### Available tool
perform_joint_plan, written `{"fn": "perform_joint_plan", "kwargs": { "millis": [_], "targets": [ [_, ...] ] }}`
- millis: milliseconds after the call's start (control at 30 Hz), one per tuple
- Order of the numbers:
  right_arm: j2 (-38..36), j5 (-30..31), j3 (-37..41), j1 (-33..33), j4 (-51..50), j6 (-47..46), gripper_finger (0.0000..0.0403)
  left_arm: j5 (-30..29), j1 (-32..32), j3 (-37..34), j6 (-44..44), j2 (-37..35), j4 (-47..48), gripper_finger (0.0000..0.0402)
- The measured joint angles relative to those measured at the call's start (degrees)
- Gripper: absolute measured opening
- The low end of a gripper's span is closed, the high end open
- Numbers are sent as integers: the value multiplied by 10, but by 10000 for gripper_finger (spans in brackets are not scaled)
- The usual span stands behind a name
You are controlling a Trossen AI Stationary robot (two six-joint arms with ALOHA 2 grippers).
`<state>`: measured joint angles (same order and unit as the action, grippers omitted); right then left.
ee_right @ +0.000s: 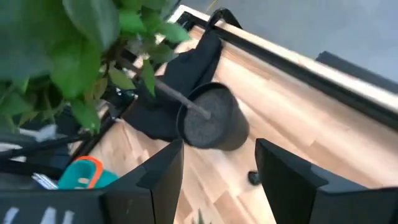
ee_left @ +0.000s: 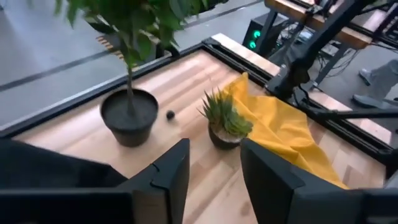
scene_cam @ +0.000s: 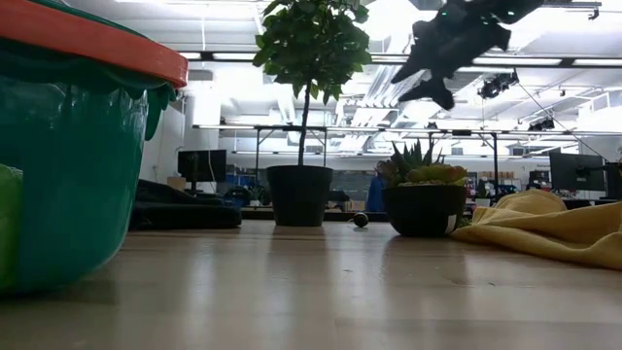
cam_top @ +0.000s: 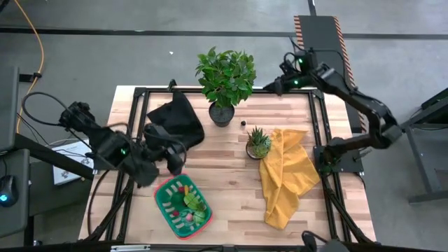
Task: Pick and placing Produce into tupperware
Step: Put the black cherry into the blue basket
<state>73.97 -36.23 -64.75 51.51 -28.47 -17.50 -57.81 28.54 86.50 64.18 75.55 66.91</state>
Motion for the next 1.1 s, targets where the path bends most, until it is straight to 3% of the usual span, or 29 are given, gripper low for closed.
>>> {"fn": "perform_joint_plan", "kwargs": {
  "millis": [233, 600, 733, 867, 1100],
  "targets": [
    [101, 37, -126, 30, -115, 100, 191, 20, -78, 0, -109, -38, -37, 80],
    [170, 18, -132, 88, -130, 155, 191, 148, -245, 0, -274, -52, -113, 37],
    [195, 27, -132, 64, -161, 190, 190, 231, -313, -1, -333, -53, -170, 30],
    [211, 79, -131, 16, -207, 238, 190, 306, -357, -29, -370, -54, -227, 18],
    [212, 122, -131, -48, -179, 182, 191, 385, -376, -104, -365, -73, -207, 1]
  ]
}}
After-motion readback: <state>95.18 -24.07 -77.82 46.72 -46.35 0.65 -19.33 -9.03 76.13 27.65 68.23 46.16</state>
